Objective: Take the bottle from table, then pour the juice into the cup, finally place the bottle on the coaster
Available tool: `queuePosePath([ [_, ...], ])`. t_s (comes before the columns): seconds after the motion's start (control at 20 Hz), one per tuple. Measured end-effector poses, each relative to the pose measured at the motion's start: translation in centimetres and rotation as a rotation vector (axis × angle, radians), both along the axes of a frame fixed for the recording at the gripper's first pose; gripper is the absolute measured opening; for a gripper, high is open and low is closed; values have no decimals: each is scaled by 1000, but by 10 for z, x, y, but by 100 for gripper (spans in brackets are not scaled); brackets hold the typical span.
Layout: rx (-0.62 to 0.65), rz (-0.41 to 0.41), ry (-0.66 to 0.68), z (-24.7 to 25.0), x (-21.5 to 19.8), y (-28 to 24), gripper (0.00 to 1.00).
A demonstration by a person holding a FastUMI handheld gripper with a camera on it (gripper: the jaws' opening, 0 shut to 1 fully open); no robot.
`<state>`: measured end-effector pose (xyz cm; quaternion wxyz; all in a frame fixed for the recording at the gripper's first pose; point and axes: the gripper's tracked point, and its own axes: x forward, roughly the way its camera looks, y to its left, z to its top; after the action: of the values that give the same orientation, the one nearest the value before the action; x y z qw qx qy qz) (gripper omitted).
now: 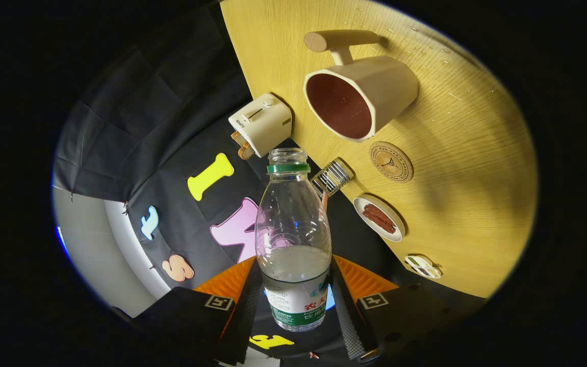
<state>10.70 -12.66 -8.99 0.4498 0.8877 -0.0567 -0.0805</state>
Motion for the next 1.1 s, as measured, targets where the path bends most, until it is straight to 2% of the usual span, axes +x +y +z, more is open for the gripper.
queuePosePath([
  [0.15, -41, 6, 21, -6, 3, 6, 74],
  [0.3, -176, 31, 53, -12, 2, 16, 74],
  [0.65, -759, 111, 135, -7, 3, 19, 74],
  [0.9, -1184, 55, 252, 3, -2, 3, 74],
  [1.1, -1484, 43, 318, 12, -1, 18, 74],
])
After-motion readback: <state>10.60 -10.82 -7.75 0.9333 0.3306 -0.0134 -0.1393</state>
